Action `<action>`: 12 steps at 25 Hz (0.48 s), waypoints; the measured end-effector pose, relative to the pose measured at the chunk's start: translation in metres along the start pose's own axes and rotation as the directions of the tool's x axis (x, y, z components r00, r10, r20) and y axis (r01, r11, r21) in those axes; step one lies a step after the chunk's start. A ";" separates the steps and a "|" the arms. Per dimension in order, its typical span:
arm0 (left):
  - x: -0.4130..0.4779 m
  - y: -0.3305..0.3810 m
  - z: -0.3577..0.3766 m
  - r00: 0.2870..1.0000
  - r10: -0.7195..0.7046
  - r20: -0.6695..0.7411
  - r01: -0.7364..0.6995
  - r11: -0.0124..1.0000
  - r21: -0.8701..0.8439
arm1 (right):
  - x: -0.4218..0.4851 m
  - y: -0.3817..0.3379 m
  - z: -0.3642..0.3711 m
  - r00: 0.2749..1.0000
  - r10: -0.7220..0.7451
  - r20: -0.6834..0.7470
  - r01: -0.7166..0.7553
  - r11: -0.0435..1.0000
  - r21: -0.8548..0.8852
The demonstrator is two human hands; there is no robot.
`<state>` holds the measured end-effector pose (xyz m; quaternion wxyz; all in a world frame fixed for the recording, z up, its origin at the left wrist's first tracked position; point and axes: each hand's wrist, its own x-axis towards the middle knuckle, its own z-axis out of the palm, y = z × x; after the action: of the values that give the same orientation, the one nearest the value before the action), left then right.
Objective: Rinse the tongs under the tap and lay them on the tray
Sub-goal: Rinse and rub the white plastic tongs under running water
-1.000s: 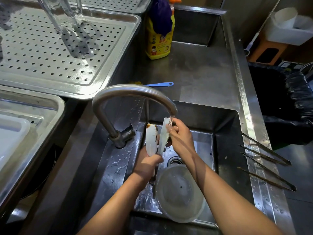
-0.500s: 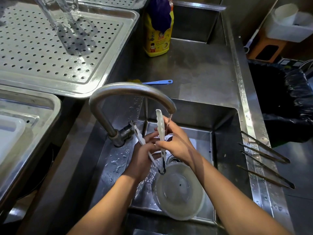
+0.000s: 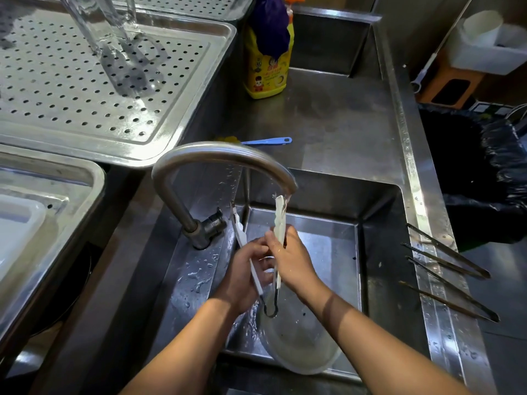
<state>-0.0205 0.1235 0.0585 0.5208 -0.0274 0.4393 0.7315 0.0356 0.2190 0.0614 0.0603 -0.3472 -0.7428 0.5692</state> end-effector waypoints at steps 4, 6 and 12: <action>-0.006 -0.008 0.001 0.997 -0.075 -0.031 0.076 0.996 0.047 | 0.033 -0.032 -0.012 0.971 0.224 -0.087 -0.152 0.851 0.502; -0.005 -0.003 0.003 0.994 -0.084 -0.068 0.090 0.992 0.089 | 0.041 -0.042 -0.012 0.969 0.246 0.016 -0.180 0.665 0.724; -0.008 0.003 -0.009 0.983 -0.029 -0.181 0.050 0.992 0.112 | 0.030 -0.035 -0.023 0.936 0.028 0.352 -0.329 0.427 0.842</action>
<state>-0.0229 0.1114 0.0584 0.4944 -0.0716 0.5253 0.6889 0.0084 0.2510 0.0915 0.0644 -0.2552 -0.2914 0.9197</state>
